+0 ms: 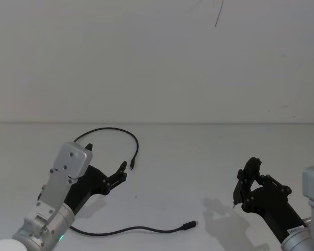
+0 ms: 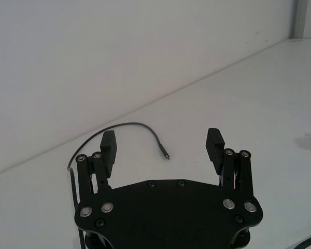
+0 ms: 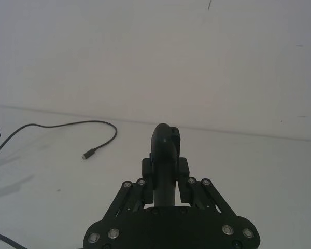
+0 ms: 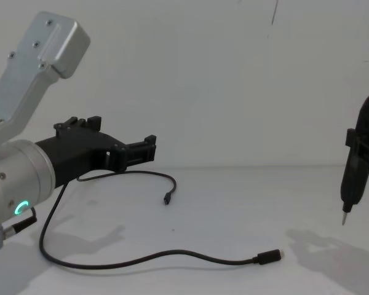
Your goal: Pick up the data cable with the one hand.
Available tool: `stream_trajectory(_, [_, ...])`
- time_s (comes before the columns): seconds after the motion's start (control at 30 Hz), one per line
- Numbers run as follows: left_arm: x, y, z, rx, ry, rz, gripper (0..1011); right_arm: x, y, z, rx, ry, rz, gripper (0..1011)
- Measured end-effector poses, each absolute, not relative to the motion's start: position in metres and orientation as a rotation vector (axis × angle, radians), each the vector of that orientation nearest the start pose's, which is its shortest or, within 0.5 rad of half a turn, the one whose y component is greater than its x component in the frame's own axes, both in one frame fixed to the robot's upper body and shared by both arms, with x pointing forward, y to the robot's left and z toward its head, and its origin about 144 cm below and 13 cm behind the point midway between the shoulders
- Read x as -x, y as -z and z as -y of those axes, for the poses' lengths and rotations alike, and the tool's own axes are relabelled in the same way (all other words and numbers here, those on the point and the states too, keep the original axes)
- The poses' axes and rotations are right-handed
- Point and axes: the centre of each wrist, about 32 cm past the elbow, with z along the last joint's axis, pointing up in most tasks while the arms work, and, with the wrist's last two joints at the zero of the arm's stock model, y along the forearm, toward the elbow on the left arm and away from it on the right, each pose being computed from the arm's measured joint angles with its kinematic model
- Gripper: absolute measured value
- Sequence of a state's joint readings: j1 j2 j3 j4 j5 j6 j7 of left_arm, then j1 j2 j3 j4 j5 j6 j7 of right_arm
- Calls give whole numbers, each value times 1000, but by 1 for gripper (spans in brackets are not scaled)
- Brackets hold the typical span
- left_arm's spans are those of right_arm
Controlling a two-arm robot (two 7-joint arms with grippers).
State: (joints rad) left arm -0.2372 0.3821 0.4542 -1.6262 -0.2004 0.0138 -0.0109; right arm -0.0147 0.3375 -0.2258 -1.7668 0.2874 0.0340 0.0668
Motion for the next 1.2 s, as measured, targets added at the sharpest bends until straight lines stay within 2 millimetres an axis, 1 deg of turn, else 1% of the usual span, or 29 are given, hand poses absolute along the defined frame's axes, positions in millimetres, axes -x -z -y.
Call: stream_trajectory(1.2, [-492, -1204, -198, -61, -1124, 268, 1002, -443, -1189, 237, -26, 1229, 75, 263])
